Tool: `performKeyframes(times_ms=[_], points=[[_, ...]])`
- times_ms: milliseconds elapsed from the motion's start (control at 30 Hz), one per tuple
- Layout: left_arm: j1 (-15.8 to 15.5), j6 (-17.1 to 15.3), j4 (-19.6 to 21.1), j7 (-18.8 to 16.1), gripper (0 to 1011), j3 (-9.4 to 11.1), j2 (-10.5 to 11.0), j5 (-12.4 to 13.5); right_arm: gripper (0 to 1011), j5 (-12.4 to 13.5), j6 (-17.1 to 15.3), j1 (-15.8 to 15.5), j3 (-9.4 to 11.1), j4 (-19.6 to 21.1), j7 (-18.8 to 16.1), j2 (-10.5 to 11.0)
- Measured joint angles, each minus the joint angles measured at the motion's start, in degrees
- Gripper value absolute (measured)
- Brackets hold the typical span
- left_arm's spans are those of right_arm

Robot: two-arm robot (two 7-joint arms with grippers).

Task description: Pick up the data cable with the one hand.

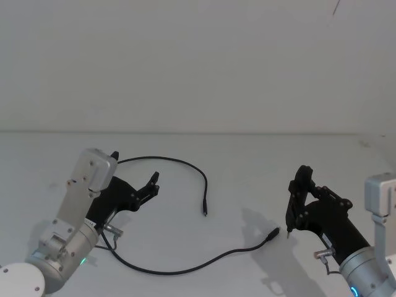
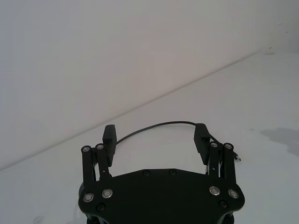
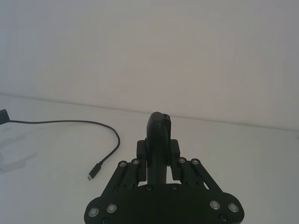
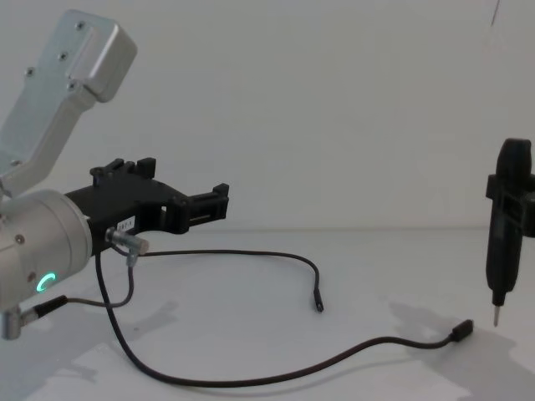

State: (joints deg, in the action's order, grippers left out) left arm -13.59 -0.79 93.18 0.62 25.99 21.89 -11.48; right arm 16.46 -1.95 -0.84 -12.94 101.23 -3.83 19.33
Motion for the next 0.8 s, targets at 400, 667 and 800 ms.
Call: performKeyframes(times_ms=[400,667,800], points=[[0.00,0.00,0.00,0.00,1001,0.03,0.01,0.00,279,0.00,0.00,0.00,0.00,0.00,0.00,0.00],[0.00,0.00,0.00,0.00,1001,0.04,0.01,-0.01,279,0.00,0.00,0.00,0.00,0.00,0.00,0.00],[0.00,-0.01,0.00,0.00,1001,0.04,0.01,-0.01,279,0.00,0.00,0.00,0.00,0.00,0.00,0.00]])
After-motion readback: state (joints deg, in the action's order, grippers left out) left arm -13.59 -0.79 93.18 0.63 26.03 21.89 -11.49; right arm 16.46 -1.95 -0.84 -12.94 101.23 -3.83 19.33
